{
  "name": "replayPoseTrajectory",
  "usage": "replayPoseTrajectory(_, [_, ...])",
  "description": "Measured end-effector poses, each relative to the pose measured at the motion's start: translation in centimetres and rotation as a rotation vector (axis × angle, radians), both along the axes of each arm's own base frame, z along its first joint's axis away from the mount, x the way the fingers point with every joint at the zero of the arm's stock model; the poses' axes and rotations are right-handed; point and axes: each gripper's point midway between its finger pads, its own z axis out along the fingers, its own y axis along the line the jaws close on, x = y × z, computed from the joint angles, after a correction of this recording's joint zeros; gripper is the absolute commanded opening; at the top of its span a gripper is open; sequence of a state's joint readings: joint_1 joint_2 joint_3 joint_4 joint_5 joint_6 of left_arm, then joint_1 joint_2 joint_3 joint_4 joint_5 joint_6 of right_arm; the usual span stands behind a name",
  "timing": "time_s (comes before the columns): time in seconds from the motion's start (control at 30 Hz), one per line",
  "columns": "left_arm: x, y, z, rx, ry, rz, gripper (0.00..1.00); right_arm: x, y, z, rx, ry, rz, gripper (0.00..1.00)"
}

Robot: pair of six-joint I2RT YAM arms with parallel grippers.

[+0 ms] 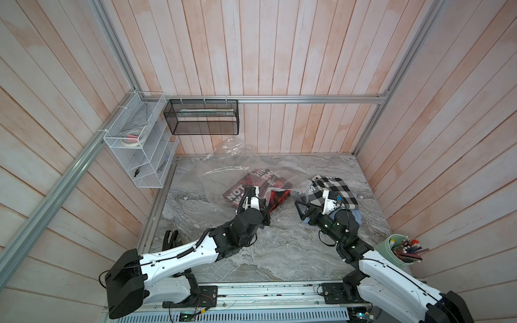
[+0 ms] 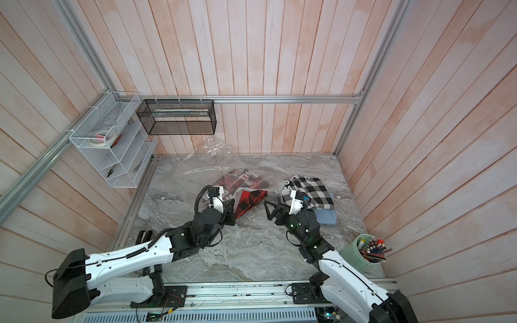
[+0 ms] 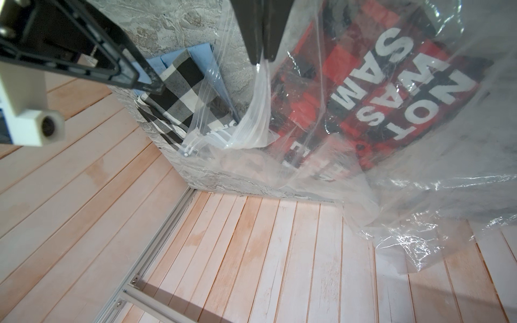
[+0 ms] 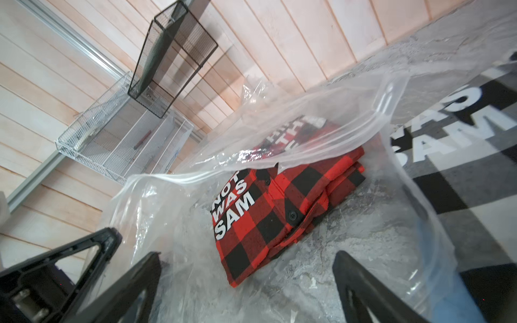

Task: Take the shirt out of the vacuum bag
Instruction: Take out the shirt from the vacuum bag.

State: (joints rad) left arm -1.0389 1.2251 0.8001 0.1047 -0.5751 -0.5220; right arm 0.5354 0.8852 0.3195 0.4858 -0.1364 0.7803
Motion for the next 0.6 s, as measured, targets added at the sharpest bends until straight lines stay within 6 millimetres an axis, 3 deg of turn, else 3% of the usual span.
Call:
replayPoseTrajectory(0.23, [-0.3, -0.3, 0.0, -0.005, 0.003, -0.012, 0.00, -1.3, 5.0, -5.0, -0.061, 0.113, 0.115, 0.90])
replayPoseTrajectory(0.4, [-1.1, -1.1, -0.2, 0.000, 0.005, -0.037, 0.00, -0.6, 6.3, -7.9, -0.074, 0.185, 0.114, 0.90])
replayPoseTrajectory(0.6, [-1.4, -1.4, -0.5, 0.009, 0.007, -0.046, 0.00, 1.7, 8.2, -8.5, -0.054, 0.198, 0.104, 0.88])
